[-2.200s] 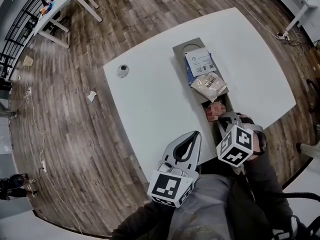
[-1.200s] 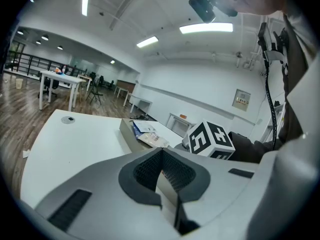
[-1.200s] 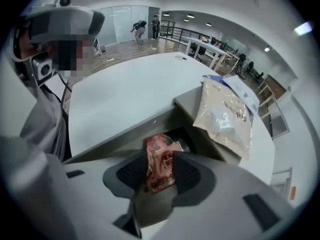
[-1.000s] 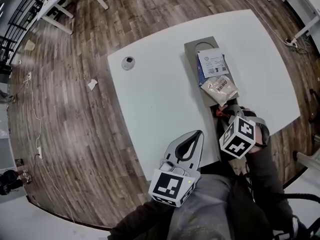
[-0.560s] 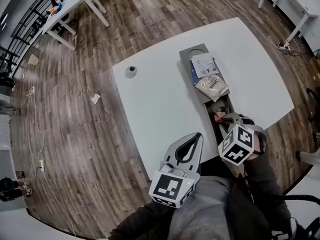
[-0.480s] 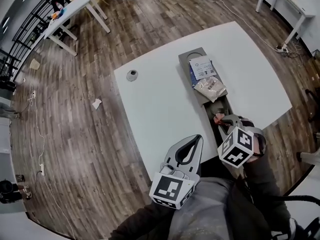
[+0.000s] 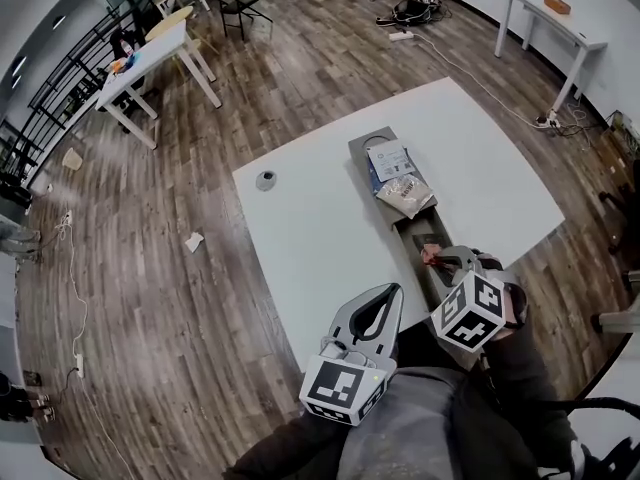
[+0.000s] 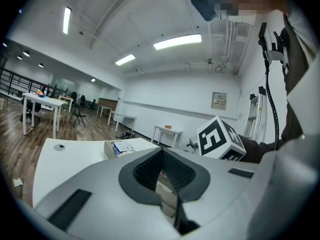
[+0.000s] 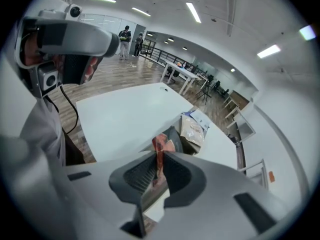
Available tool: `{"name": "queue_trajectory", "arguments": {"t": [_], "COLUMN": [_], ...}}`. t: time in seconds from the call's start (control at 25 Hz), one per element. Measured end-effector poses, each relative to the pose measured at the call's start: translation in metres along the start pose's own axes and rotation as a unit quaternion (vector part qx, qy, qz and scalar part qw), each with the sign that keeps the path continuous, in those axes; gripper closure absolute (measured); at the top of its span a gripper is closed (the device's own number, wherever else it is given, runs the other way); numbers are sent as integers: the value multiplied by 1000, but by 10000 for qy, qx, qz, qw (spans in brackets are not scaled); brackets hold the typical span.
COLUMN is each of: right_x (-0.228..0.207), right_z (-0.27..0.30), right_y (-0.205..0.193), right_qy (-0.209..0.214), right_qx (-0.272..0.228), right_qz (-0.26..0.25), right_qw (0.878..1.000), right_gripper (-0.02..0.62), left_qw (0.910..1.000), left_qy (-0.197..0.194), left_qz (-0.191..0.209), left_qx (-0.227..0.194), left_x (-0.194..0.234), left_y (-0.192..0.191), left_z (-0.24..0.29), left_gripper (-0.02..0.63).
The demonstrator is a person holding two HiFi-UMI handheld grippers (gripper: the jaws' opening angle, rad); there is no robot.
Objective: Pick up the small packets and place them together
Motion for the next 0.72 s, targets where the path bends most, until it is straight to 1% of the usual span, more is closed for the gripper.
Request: {"name": "queue_trajectory", "arguments": {"t": [0.16, 0.32, 0.52, 0.72], "right_x": [-15, -46, -96, -136], "right_z": [-4, -1, 20, 58], "right_y": [9, 25, 45, 57], "right_qy": [-66, -223, -311, -211], "right_qx": [-198, -405, -518, -558], "right_qz": [20, -78, -267, -338], "right_qw": [9998, 9989, 9978, 9976], "right_gripper": [549, 549, 548, 548], "left_qw": [10000, 9997, 9978, 9939], "left_qy": [61, 202, 544, 905], "left_qz": [-55, -151, -365, -616], "left_qx": [19, 37, 41, 142], "left_x": [5, 18, 46, 79], "left_y": [1, 5, 10, 8], "left_z": [7, 18, 36, 54], "left_gripper": [603, 603, 603, 603]}}
Point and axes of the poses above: the fingertips, and each gripper's own axes: z forward along the fingers, x to its left, y out of its top, the point moved 2 cm from there along -z, backward along the fingers, and after that the axes turned 8 degrees about -z, right-handed, at the moved point
